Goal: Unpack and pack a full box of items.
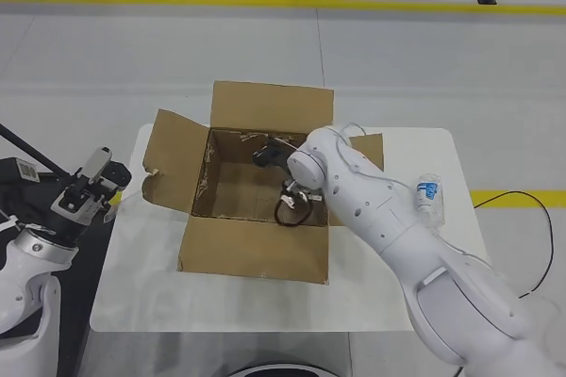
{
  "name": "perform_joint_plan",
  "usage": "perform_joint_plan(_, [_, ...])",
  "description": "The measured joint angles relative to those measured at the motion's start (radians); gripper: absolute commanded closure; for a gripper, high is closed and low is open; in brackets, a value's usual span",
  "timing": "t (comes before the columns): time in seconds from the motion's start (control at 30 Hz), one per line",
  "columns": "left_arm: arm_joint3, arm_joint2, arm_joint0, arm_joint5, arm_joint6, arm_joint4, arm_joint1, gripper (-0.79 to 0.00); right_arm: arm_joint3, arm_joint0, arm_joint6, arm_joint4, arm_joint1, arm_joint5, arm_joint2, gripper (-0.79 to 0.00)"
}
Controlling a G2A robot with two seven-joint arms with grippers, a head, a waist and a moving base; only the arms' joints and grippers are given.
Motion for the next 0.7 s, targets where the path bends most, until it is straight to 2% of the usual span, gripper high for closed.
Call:
perform_joint_plan(0.17, [-0.002,0.012,-0.001,0.003,0.011,0.009,0.002,-0.785,0.073,0.008,0.011,0.011,-0.025,-0.021,-0.015,-0.388])
perform_joint_plan(0.7, [-0.002,0.012,-0.001,0.004,0.011,0.010,0.002,-0.785,0.225,0.037,-0.007,0.020,-0.089,-0.082,-0.039,-0.339])
